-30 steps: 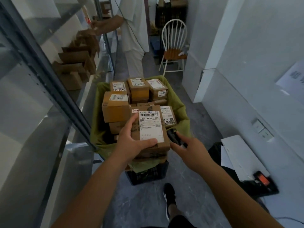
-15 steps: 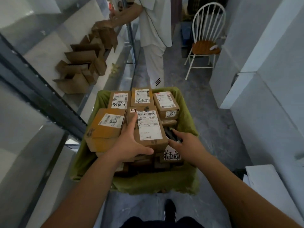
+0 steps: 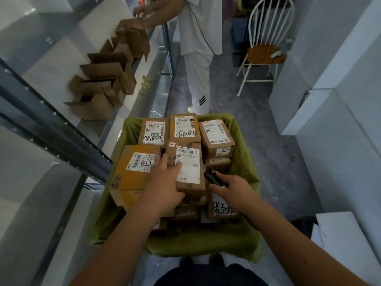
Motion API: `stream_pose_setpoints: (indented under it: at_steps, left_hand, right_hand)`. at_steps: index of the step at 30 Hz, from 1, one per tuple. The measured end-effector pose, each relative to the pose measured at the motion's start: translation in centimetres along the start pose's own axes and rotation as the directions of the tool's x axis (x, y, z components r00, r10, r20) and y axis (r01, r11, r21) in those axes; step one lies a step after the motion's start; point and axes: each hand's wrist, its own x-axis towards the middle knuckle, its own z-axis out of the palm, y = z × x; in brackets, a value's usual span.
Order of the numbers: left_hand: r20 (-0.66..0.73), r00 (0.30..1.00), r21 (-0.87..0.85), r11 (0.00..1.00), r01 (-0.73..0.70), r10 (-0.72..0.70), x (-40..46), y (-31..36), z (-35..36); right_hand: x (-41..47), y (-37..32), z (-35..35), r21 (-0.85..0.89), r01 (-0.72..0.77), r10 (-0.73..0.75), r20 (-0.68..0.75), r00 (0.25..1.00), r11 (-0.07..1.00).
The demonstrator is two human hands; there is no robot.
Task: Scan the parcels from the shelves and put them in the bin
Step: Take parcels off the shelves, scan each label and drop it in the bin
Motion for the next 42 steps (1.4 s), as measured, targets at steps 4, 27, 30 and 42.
stream_pose_setpoints:
  at_steps: [4,27,30,42]
  left_hand:
    - [0.022,0.998,0.058,0.997,-0.052,0.050,0.5,-0.8,-0.5]
    - [-0.041,0.988,0.169,0.976,-0.139,0.148,0.2,-1.6,-0.5]
    - [-0.047,0.985,0.169,0.973,-0.156,0.166,0.0,-1.3,-0.3]
    - [-0.208,0.975,0.168,0.985,-0.040,0.075,-3.9,-0.2,0.8]
  right_hand:
    - [0.0,-0.6,0.9,0.011,0.008,-0.007,-0.030,1.000,1.000]
    - [-3.5,-1.3,2.0,0.015,-0.012,0.015,-0.218,0.976,1.000]
    - [-4.2,-1.7,1.9,0.018,0.017,-0.012,-0.245,0.969,1.000]
    - [-5.2,-1.1,1.0,-0.029,0.131,-0.134,-0.196,0.971,0.991]
